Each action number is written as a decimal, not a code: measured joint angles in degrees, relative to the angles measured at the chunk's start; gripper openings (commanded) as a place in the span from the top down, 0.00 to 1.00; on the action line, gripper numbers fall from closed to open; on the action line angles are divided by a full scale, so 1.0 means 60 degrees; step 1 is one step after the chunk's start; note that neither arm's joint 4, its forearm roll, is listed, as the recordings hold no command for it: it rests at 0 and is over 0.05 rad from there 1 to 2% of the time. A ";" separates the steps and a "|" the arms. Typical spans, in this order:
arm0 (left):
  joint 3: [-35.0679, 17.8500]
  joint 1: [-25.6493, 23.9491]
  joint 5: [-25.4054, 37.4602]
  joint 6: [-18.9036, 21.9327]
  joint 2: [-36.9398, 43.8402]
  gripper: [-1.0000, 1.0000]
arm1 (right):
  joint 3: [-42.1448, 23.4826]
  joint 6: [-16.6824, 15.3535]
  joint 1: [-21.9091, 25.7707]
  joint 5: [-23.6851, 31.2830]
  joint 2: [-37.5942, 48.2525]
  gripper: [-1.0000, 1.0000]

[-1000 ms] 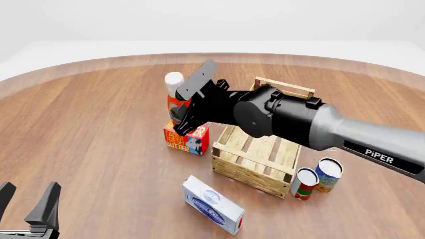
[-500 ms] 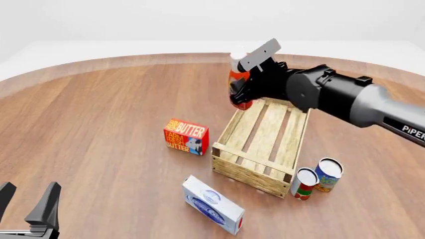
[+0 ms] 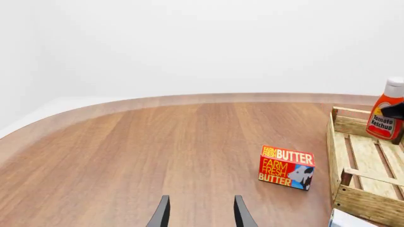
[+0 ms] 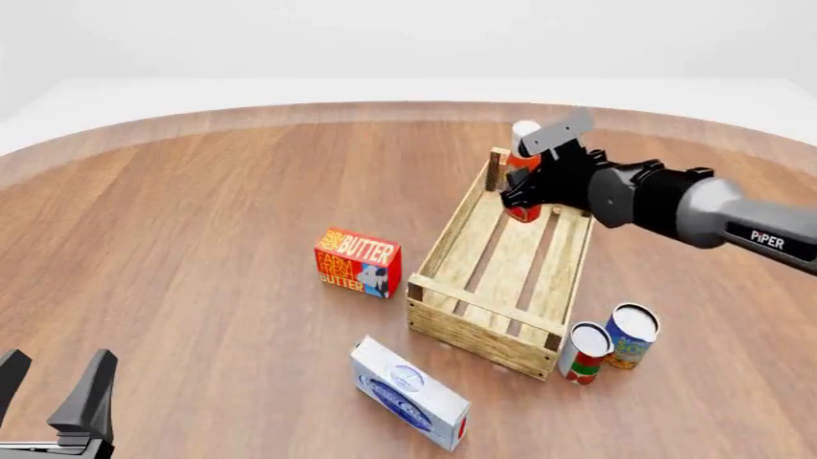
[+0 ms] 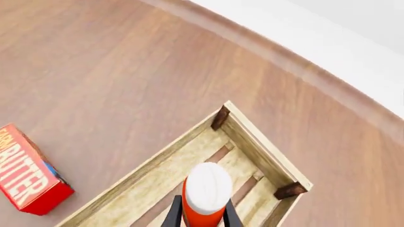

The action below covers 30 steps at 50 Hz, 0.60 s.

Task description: Pick up the ketchup, and put it in the wooden tray.

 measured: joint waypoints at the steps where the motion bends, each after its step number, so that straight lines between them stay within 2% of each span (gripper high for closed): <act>1: 0.0000 0.0000 0.0000 0.0000 0.0000 0.00 | 0.0032 0.0024 -0.0039 -0.0084 0.0053 1.00; 13: 0.0000 0.0000 0.0000 0.0000 0.0000 0.00 | 0.0340 0.0221 -0.0335 -0.0970 0.0654 1.00; 30: 0.0000 0.0000 0.0000 0.0000 0.0000 0.00 | 0.0675 0.0529 -0.0300 -0.1838 0.1350 1.00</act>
